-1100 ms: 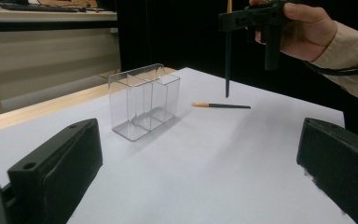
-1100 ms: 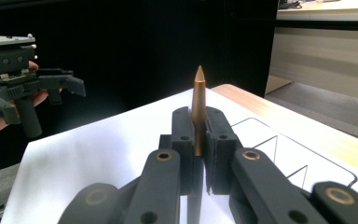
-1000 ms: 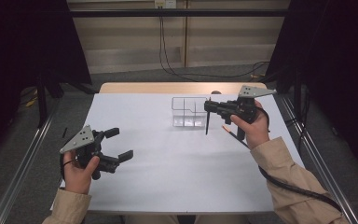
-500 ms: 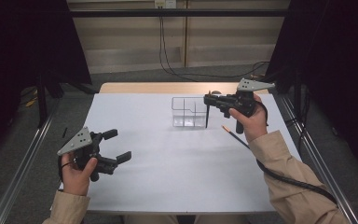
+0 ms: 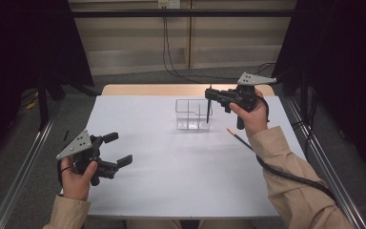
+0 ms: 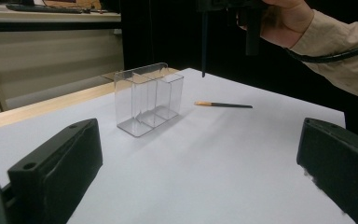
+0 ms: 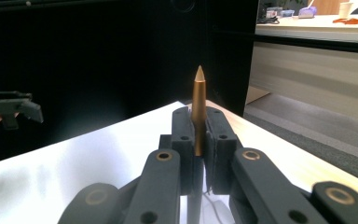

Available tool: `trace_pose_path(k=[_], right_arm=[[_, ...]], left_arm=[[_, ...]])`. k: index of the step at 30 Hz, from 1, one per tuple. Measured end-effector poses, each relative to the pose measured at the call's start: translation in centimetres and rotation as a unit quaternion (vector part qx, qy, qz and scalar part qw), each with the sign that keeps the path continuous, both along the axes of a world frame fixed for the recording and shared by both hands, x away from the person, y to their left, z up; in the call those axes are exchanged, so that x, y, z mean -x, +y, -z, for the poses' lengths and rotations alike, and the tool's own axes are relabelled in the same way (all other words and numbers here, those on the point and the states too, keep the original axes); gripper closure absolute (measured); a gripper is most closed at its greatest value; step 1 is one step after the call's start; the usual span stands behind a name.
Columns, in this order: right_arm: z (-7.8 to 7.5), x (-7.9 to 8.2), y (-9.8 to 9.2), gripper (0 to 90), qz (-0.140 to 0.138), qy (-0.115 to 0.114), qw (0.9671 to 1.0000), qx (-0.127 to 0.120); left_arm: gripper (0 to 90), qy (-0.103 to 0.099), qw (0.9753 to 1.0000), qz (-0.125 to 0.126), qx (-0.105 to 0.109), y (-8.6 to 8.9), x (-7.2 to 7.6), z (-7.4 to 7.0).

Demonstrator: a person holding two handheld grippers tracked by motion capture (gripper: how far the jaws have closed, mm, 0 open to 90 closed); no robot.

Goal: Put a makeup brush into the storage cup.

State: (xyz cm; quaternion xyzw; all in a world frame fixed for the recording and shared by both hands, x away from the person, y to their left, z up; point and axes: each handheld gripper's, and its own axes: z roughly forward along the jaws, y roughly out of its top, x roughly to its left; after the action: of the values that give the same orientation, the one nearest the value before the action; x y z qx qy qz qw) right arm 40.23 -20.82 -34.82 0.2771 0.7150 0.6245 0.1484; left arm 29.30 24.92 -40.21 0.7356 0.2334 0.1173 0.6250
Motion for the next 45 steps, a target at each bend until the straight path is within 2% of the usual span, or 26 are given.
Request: trace_pose_path(k=[5,12,25,45], right_arm=[[0.0,-0.7,0.3,84.1,0.007,0.0,1.0,0.0],[-0.1,-1.4,0.5,84.1,0.017,-0.002,0.9999,-0.001],[-0.3,-2.7,0.6,84.1,0.043,-0.011,0.999,0.01],[0.7,-4.4,0.0,84.1,0.076,-0.013,0.997,0.013]], left_arm=[[0.0,0.005,1.0,0.003,0.001,-0.1,-0.1,0.2],[0.1,0.001,1.0,0.0,-0.001,0.0,-0.1,0.1],[0.3,0.001,1.0,0.003,-0.001,0.0,-0.1,0.2],[0.6,0.0,1.0,0.004,-0.001,0.2,-0.1,0.3]])
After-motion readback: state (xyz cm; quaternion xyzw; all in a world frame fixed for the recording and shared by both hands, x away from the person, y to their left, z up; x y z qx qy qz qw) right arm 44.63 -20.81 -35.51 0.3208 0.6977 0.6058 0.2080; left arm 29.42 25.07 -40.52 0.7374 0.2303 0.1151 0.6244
